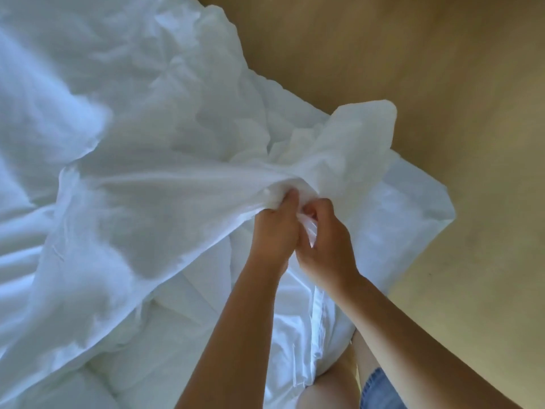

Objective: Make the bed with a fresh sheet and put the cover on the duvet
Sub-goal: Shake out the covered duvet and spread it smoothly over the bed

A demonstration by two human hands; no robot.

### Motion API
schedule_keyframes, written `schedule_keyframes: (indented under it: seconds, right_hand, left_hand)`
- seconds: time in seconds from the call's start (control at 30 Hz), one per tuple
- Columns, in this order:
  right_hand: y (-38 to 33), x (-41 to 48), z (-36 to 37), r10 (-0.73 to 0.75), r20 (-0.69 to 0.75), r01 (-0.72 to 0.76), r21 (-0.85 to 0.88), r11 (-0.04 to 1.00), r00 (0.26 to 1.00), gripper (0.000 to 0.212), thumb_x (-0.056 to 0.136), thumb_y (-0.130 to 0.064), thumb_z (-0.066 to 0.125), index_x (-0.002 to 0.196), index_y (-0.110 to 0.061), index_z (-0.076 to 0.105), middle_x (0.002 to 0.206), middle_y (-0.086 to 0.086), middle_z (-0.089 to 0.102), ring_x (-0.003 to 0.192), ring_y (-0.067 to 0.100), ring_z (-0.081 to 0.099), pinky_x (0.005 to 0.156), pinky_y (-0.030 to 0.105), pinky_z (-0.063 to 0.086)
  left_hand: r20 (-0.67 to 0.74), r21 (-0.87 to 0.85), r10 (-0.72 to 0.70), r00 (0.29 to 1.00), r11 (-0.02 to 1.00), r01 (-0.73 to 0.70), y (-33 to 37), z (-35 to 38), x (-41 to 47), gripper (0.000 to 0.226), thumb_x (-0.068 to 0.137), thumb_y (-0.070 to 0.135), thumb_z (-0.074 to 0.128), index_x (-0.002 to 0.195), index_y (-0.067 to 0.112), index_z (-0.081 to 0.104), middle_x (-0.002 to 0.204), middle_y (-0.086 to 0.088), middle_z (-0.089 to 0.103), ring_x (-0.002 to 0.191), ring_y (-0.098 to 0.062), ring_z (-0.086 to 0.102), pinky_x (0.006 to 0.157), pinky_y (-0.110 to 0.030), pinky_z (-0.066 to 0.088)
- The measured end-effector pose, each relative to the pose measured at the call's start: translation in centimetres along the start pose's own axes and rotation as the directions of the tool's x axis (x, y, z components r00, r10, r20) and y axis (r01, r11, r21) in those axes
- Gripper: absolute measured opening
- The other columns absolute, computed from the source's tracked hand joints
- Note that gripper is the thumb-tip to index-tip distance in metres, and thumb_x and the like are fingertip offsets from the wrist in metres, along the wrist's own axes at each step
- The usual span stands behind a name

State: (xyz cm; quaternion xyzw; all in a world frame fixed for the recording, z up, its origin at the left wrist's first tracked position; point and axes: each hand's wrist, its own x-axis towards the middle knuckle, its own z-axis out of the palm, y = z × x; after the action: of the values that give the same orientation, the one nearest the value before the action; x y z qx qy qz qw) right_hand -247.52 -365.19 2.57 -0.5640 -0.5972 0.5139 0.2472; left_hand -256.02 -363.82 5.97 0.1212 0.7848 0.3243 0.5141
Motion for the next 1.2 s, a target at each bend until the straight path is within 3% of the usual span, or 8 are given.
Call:
schedule_keyframes:
  seconds: [0.13, 0.37, 0.47, 0.6, 0.73, 0.9, 1.1, 1.2]
  right_hand:
    - [-1.2, -0.9, -2.6, 0.02, -0.083, -0.034, -0.171, 0.985, 0.996, 0.071, 0.069, -0.049, 0.075, 0.12, -0.013, 0.041, 0.096, -0.006, 0.048, 0.067, 0.014, 0.05, 0.06, 0.026, 0.041]
    - [-7.1, -3.0, -6.6, -0.294, 0.166, 0.333, -0.313, 0.89, 0.941, 0.054, 0.067, -0.027, 0.076, 0.109, -0.003, 0.051, 0.104, 0.005, 0.047, 0.072, 0.029, 0.056, 0.057, 0.027, 0.039]
    - [-8.7, -4.8, -7.4, -0.415, 0.28, 0.491, -0.316, 0.812, 0.866, 0.05, 0.064, -0.024, 0.079, 0.102, -0.004, 0.054, 0.098, 0.006, 0.051, 0.07, 0.026, 0.056, 0.054, 0.03, 0.044]
    - [-8.5, -6.7, -7.8, -0.376, 0.319, 0.463, -0.267, 0.845, 0.87, 0.035, 0.077, -0.03, 0.073, 0.097, -0.01, 0.052, 0.087, -0.008, 0.048, 0.066, 0.01, 0.048, 0.058, 0.022, 0.037]
    - [-8.6, -6.1, -7.2, -0.246, 0.261, 0.323, -0.315, 0.893, 0.934, 0.021, 0.086, -0.027, 0.062, 0.095, -0.01, 0.055, 0.073, -0.007, 0.05, 0.065, 0.011, 0.049, 0.062, 0.021, 0.036]
    - [-9.8, -6.4, -6.3, -0.269, 0.244, 0.344, -0.356, 0.869, 0.932, 0.025, 0.09, -0.015, 0.052, 0.068, -0.016, 0.04, 0.056, -0.006, 0.04, 0.051, 0.011, 0.038, 0.052, 0.023, 0.029]
    - [-9.2, -9.0, -6.7, -0.432, 0.379, 0.516, -0.154, 0.843, 0.818, 0.018, 0.075, -0.034, 0.058, 0.087, -0.032, 0.044, 0.086, -0.019, 0.046, 0.083, -0.001, 0.047, 0.069, 0.01, 0.038]
    - [-8.8, -7.9, -6.8, -0.336, 0.235, 0.354, -0.036, 0.935, 0.912, 0.03, 0.073, -0.042, 0.057, 0.1, -0.037, 0.044, 0.102, -0.017, 0.045, 0.096, -0.002, 0.046, 0.081, 0.01, 0.04]
  left_hand:
    - [0.163, -0.714, 0.033, 0.986, 0.693, 0.095, 0.3, -0.9, -1.8, 0.037, 0.096, 0.013, 0.042, 0.078, 0.008, 0.074, 0.077, -0.006, 0.071, 0.076, -0.019, 0.07, 0.064, -0.027, 0.056]
    - [0.283, -0.897, 0.194, 0.939, 0.401, 0.187, 2.3, -3.4, -6.6, 0.05, 0.087, 0.045, 0.045, 0.111, 0.009, 0.07, 0.114, -0.011, 0.067, 0.102, -0.031, 0.065, 0.091, -0.044, 0.051]
    - [0.389, -0.824, 0.144, 0.91, 0.495, 0.275, 2.5, -4.5, -9.3, 0.087, 0.067, 0.082, 0.047, 0.103, 0.007, 0.074, 0.107, -0.014, 0.069, 0.091, -0.029, 0.069, 0.081, -0.04, 0.056]
    - [0.42, -0.661, 0.167, 0.892, 0.73, 0.174, 3.4, -5.5, -11.2, 0.028, 0.072, 0.033, 0.065, 0.07, 0.006, 0.073, 0.071, -0.009, 0.067, 0.066, -0.022, 0.067, 0.063, -0.028, 0.055]
    - [0.324, -0.842, 0.284, 0.902, 0.522, 0.138, 4.3, -5.9, -11.4, 0.027, 0.093, 0.019, 0.047, 0.089, 0.003, 0.069, 0.089, -0.011, 0.066, 0.087, -0.024, 0.064, 0.089, -0.035, 0.047]
    - [0.296, -0.871, 0.17, 0.94, 0.451, 0.193, 4.8, -6.4, -11.4, 0.053, 0.095, 0.045, 0.045, 0.12, 0.001, 0.06, 0.117, -0.017, 0.062, 0.11, -0.031, 0.058, 0.097, -0.04, 0.043]
    - [0.437, -0.485, 0.027, 0.899, 0.849, 0.21, 3.5, -9.2, -12.6, 0.029, 0.078, 0.016, 0.065, 0.103, 0.0, 0.064, 0.085, -0.015, 0.069, 0.073, -0.028, 0.068, 0.068, -0.034, 0.055]
    - [0.172, -0.347, 0.061, 0.983, 0.938, 0.002, 3.0, -9.5, -12.5, 0.017, 0.089, 0.017, 0.06, 0.096, 0.002, 0.066, 0.078, -0.009, 0.069, 0.069, -0.021, 0.066, 0.065, -0.029, 0.053]
